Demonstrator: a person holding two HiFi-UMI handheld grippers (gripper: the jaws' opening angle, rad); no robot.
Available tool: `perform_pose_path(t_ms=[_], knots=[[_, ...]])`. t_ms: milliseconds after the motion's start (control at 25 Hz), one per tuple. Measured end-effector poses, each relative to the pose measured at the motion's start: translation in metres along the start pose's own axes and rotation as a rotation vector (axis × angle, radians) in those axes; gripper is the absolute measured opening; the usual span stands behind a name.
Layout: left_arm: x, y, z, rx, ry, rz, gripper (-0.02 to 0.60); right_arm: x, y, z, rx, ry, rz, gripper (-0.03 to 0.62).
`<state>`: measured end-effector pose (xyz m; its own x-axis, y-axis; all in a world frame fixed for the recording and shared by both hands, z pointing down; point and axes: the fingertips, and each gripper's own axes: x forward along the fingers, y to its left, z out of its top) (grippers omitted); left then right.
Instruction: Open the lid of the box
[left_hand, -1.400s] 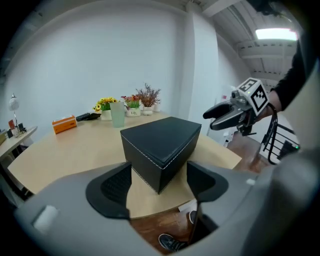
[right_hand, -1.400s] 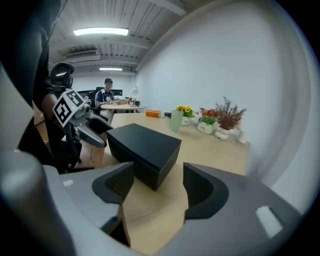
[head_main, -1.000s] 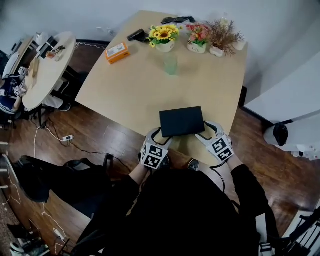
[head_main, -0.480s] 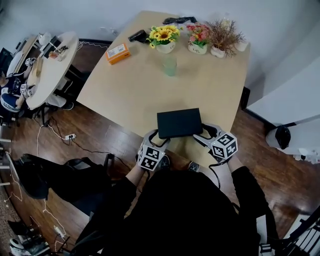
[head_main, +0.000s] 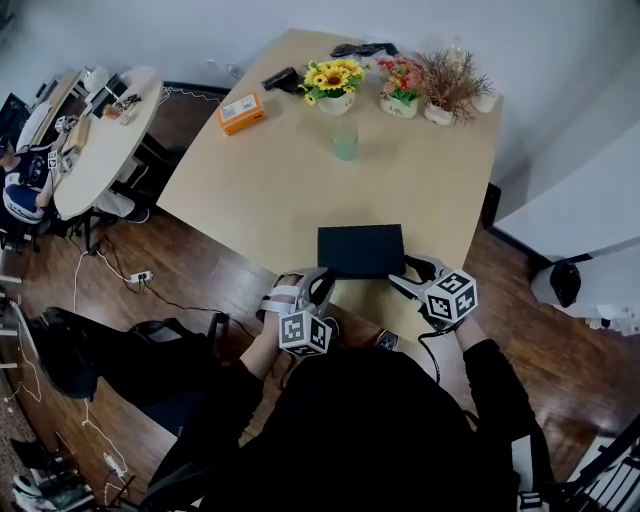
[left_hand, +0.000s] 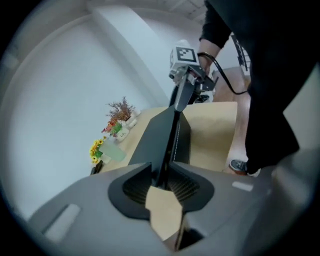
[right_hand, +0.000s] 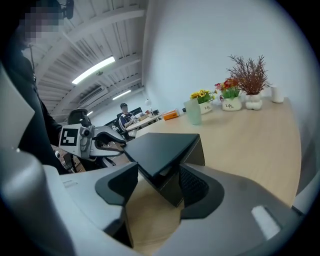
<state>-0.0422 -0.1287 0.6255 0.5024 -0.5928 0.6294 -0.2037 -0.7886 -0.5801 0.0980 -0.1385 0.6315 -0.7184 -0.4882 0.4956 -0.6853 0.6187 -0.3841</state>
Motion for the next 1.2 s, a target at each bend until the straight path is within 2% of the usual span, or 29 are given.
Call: perform_pose_path(t_ms=[40, 120, 240, 360, 480, 520, 640, 720, 840, 880, 920, 960, 1040, 1200], knots=[[-0.001, 0.001, -0.001, 0.032, 0.004, 0.013, 0.038, 0.0, 0.001, -0.001, 0.001, 0.002, 0.002, 0.255], [-0.003, 0.003, 0.0, 0.054, 0.004, 0.024, 0.029, 0.0, 0.001, 0.0, 0.02, -0.004, 0.011, 0.256], [-0.005, 0.008, 0.004, 0.076, 0.002, 0.002, 0.026, -0.002, 0.002, 0.005, 0.044, -0.025, 0.017, 0.256], [-0.01, 0.014, 0.008, 0.078, -0.012, -0.02, 0.021, -0.007, 0.006, 0.013, -0.024, -0.038, -0.004, 0.253], [-0.016, 0.03, 0.016, 0.058, -0.03, -0.034, 0.017, -0.02, 0.007, 0.025, -0.237, -0.042, -0.106, 0.261], [-0.018, 0.035, 0.018, 0.055, -0.035, -0.044, 0.015, -0.025, 0.007, 0.031, -0.338, -0.04, -0.155, 0.279], [-0.021, 0.047, 0.024, 0.055, -0.038, -0.109, 0.012, -0.034, 0.011, 0.052, -0.693, 0.005, -0.278, 0.279], [-0.021, 0.055, 0.026, 0.061, -0.035, -0.16, 0.011, -0.03, 0.016, 0.066, -0.869, 0.048, -0.293, 0.279], [-0.021, 0.071, 0.032, 0.052, -0.046, -0.207, 0.006, -0.023, 0.02, 0.087, -1.011, 0.085, -0.284, 0.275], [-0.021, 0.078, 0.035, 0.037, -0.053, -0.214, 0.005, -0.023, 0.021, 0.093, -1.03, 0.086, -0.276, 0.225], [-0.021, 0.085, 0.037, 0.019, -0.058, -0.217, 0.003, -0.024, 0.022, 0.096, -1.034, 0.083, -0.259, 0.112], [-0.021, 0.091, 0.039, 0.006, -0.06, -0.214, 0.006, -0.024, 0.022, 0.099, -1.021, 0.076, -0.237, 0.045], [-0.024, 0.104, 0.041, -0.003, -0.047, -0.173, 0.008, -0.025, 0.02, 0.105, -0.958, 0.059, -0.188, 0.043], [-0.047, 0.112, 0.039, -0.051, -0.014, 0.012, 0.0, -0.021, 0.006, 0.119, -0.807, 0.064, -0.079, 0.044]])
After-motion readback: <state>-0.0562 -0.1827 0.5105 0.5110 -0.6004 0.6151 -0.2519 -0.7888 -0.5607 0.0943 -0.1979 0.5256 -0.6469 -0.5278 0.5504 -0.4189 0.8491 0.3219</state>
